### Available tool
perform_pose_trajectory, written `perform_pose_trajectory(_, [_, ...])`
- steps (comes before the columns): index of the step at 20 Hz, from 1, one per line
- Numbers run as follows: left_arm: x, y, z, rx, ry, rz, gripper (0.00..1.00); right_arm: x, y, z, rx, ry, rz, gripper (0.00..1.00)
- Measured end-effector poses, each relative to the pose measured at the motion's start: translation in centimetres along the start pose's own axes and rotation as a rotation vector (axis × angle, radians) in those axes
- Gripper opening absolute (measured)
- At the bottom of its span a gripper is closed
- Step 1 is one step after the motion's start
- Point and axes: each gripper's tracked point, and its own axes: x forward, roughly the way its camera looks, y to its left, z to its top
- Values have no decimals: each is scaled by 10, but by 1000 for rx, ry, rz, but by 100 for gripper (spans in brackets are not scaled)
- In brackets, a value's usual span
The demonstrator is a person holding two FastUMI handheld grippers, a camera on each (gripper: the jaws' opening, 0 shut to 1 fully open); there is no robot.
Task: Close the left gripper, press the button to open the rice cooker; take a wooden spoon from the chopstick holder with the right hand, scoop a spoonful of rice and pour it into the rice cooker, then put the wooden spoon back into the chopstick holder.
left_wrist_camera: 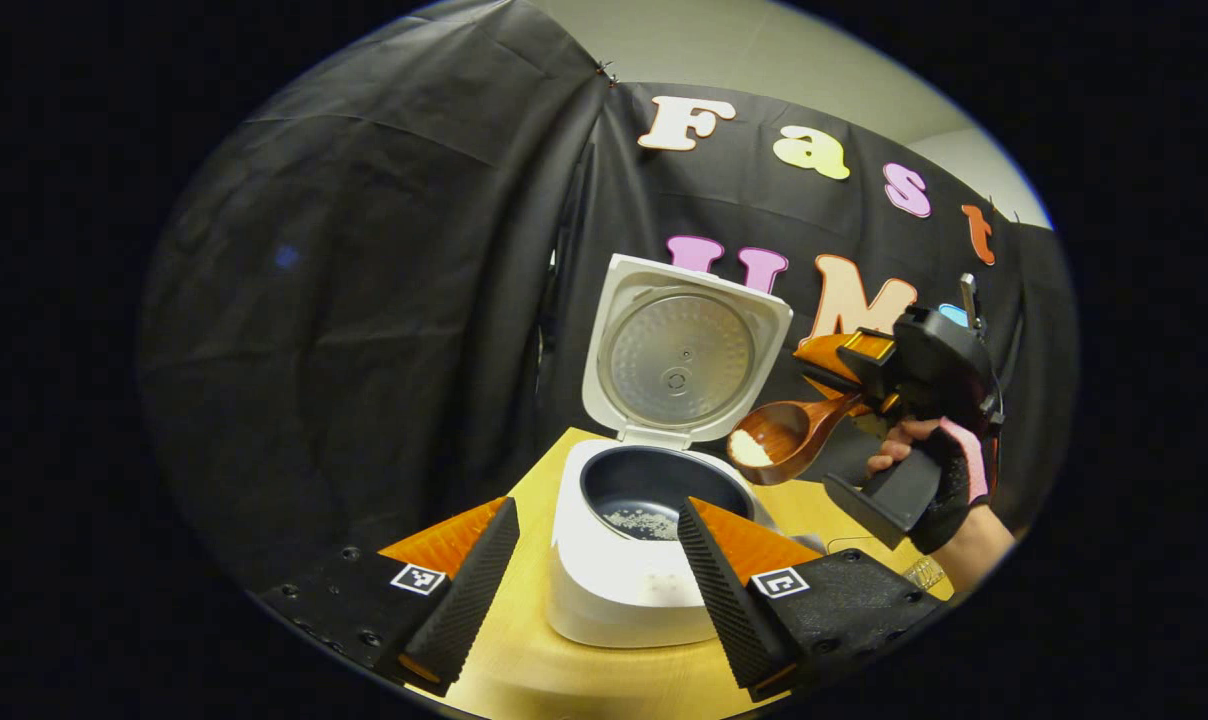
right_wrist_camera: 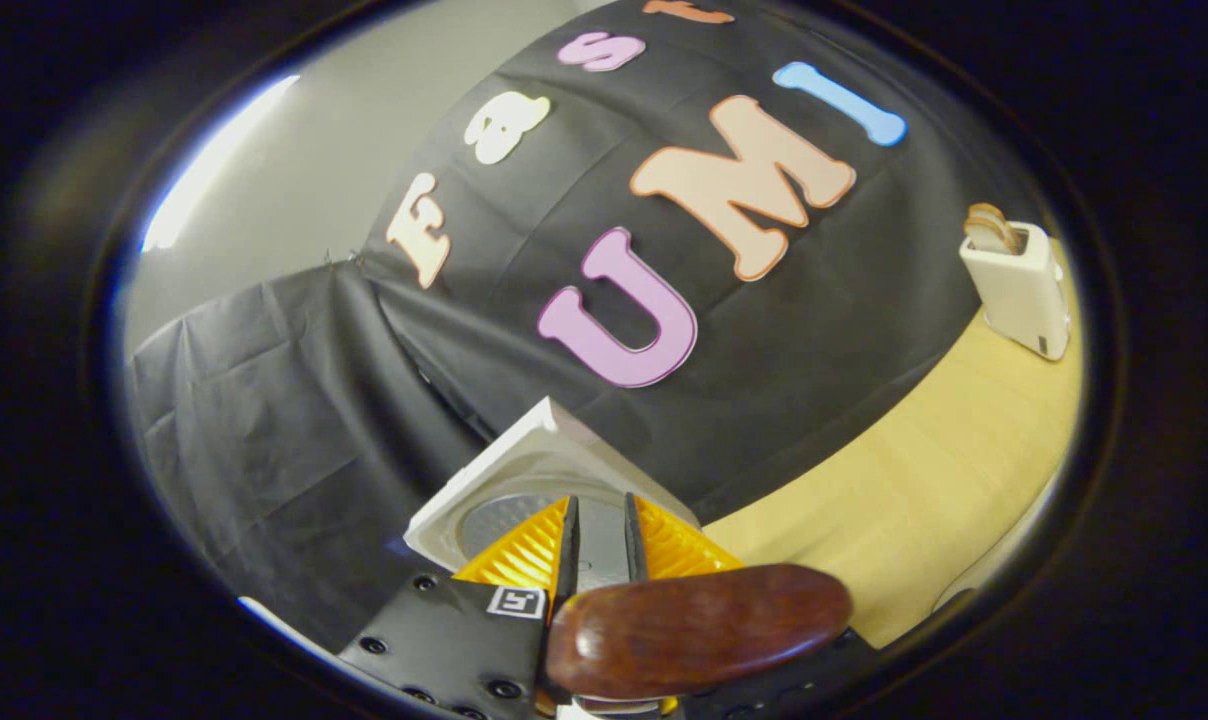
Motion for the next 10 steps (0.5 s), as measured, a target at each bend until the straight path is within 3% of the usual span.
perform_pose_trajectory(2, [-1,6,-2,-10,-1,11,94,7,10,-13,-147,-6,6,28])
perform_pose_trajectory(10, [-7,15,-13,-37,8,31,95,10,59,-48,-797,-91,121,28])
